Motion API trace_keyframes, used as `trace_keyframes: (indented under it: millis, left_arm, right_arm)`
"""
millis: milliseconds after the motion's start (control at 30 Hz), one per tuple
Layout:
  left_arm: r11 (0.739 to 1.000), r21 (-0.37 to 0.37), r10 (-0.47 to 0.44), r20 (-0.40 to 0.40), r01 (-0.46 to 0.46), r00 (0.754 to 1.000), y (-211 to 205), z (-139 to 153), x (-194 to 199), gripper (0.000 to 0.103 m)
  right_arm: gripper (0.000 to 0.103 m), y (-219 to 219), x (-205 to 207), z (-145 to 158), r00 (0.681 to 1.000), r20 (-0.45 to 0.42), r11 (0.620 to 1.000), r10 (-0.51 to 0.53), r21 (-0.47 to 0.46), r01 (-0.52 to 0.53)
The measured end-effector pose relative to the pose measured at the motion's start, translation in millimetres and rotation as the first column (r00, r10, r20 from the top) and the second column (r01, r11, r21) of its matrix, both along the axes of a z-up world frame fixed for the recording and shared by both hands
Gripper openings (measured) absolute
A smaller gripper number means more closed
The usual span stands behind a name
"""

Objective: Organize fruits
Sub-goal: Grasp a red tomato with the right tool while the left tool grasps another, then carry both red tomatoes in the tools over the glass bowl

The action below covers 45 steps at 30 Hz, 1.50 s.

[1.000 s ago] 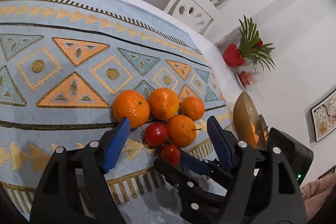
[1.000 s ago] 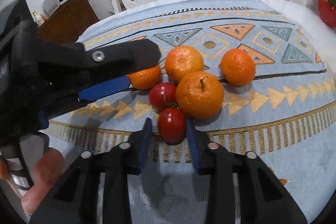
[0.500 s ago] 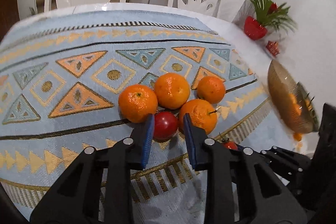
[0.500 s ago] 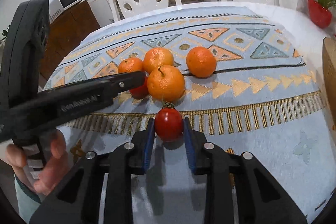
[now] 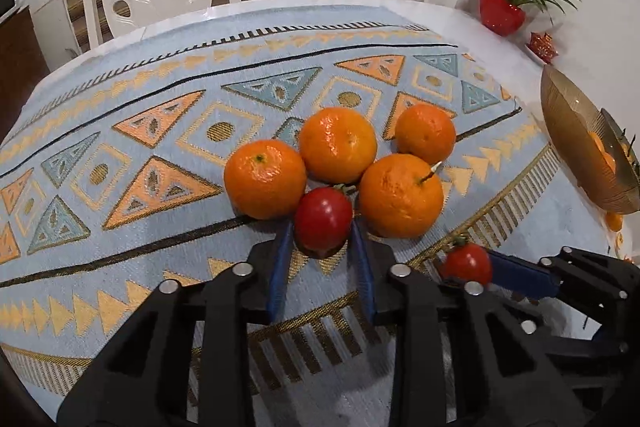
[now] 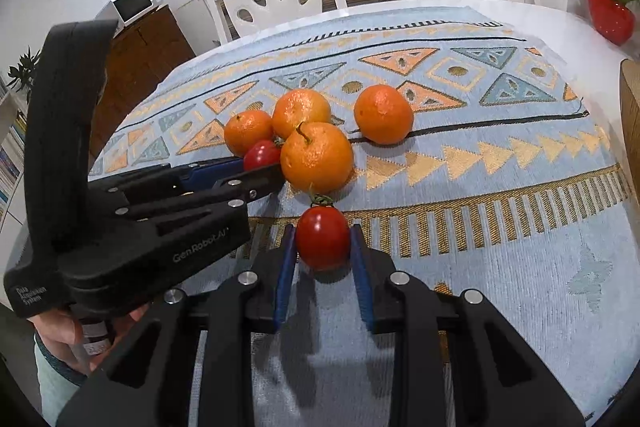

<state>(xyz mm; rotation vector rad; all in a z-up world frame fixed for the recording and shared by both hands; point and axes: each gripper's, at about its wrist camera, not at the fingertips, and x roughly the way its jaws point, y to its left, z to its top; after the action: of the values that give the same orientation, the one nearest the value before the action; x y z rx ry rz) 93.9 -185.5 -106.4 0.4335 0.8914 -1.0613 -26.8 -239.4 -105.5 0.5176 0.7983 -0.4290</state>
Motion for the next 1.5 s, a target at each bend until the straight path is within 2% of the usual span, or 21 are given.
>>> trace_keyframes:
  millis: [100, 233, 400, 633, 800, 1000, 1267, 1500]
  left_arm:
    - [1.0, -0.017, 0.005, -0.001, -0.005, 1.0, 3.5, 2.5, 0.3, 0.026]
    - [0.997, -0.075, 0.015, -0.03, -0.017, 0.999, 11.8, 13.1, 0.3, 0.026]
    - [0.993, -0.116, 0.023, 0.03, -0.02, 0.999, 18.1, 37.9, -18.1, 0.026]
    - [0.986, -0.168, 0.017, 0.114, 0.002, 0.993, 30.7, 76.0, -55.6, 0.026]
    - [0.979, -0.199, -0.018, 0.153, 0.049, 0.988, 26.6, 99.6, -85.9, 0.026]
    - [0.969, -0.215, -0.075, 0.197, 0.117, 0.978, 8.4, 117.3, -128.2, 0.026]
    - [0.935, -0.303, -0.128, 0.196, 0.185, 0.972, -22.5, 152.7, -176.0, 0.026]
    - [0.912, -0.318, -0.209, 0.178, 0.258, 0.961, -63.6, 162.6, -218.5, 0.026]
  right_arm:
    - [0.028, 2.2, -0.1, 2.0, 1.0, 0.012, 1.0, 0.016, -0.005, -0.016]
    - [0.028, 6.9, -7.0, 8.2, 0.999, 0.047, 0.999, 0.028, -0.024, -0.026]
    - [0.027, 9.5, -21.3, 15.1, 0.996, 0.085, 0.999, 0.023, -0.03, -0.021]
    - [0.027, 12.2, -53.8, 22.7, 0.996, 0.087, 0.997, -0.009, -0.074, 0.015]
    - [0.027, 6.0, -82.8, 28.1, 0.993, 0.102, 0.995, -0.052, -0.085, 0.06]
    - [0.027, -15.5, -126.0, 45.7, 0.979, 0.166, 0.991, -0.12, -0.046, 0.129]
    - [0.027, -49.0, -202.1, 93.0, 0.928, 0.26, 0.951, -0.265, -0.087, 0.296]
    - [0.027, -89.4, -268.0, 116.0, 0.853, 0.28, 0.872, -0.441, -0.089, 0.48]
